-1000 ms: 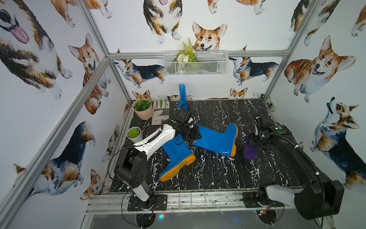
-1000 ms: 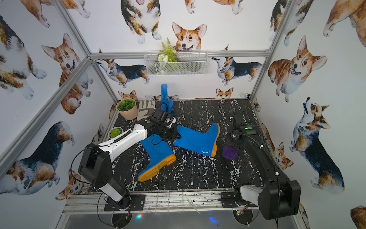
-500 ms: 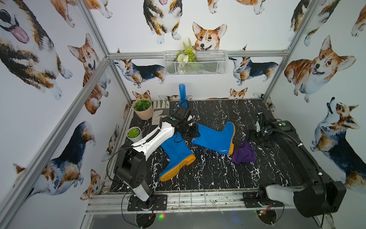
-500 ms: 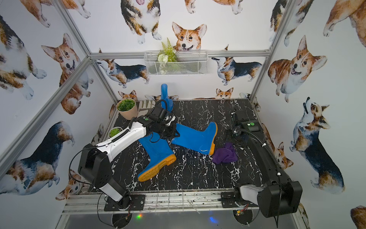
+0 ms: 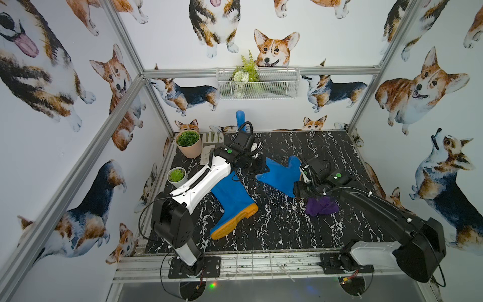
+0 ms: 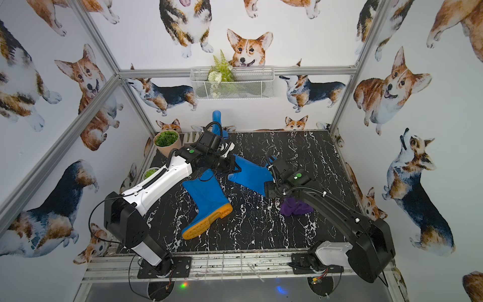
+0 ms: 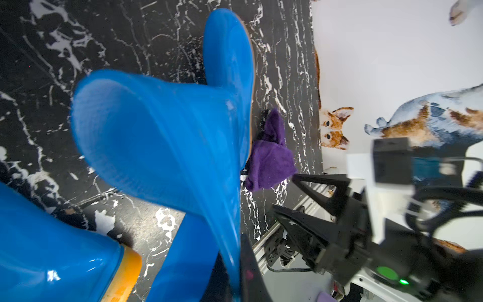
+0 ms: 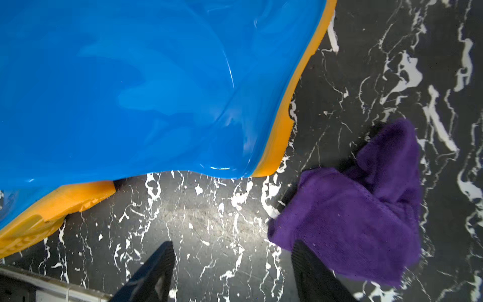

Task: Wipe the rubber boots with a cloth
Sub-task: Pick up the rubber boot from the center of the board, then place the rubber boot at the center of the board.

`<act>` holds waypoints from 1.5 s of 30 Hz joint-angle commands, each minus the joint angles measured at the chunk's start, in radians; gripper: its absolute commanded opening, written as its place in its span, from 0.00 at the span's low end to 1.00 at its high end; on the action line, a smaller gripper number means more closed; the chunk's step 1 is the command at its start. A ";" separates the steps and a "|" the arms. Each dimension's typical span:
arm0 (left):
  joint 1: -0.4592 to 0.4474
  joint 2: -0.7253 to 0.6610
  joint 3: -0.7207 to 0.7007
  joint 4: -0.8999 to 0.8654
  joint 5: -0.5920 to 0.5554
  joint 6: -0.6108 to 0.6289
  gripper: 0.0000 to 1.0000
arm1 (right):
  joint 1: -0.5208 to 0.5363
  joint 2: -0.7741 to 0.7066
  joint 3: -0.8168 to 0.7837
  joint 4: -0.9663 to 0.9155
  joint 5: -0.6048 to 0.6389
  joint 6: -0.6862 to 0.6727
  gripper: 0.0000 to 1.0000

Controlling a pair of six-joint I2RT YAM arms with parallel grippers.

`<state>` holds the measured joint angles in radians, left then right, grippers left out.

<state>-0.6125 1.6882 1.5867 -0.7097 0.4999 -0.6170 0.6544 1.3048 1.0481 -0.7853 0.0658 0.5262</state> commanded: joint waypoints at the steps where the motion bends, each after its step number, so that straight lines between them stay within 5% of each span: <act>1: -0.019 0.076 0.133 -0.018 0.068 0.038 0.00 | 0.006 0.081 0.016 0.167 -0.040 0.014 0.64; 16: 0.027 0.454 0.796 -0.274 0.161 0.111 0.00 | -0.098 0.388 0.314 0.257 -0.167 -0.128 0.56; 29: 0.146 0.564 0.885 -0.150 0.272 0.057 0.00 | -0.129 0.678 0.629 0.232 -0.257 -0.158 0.54; 40: 0.175 0.628 0.975 -0.134 0.248 0.051 0.00 | -0.164 0.851 0.851 0.193 -0.321 -0.157 0.54; 45: 0.186 0.641 0.975 -0.159 0.208 0.078 0.21 | -0.177 0.879 0.861 0.183 -0.334 -0.148 0.55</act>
<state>-0.4259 2.3322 2.5515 -0.8940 0.6785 -0.5678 0.4831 2.1765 1.9026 -0.6083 -0.2481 0.3733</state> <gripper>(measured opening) 0.187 0.547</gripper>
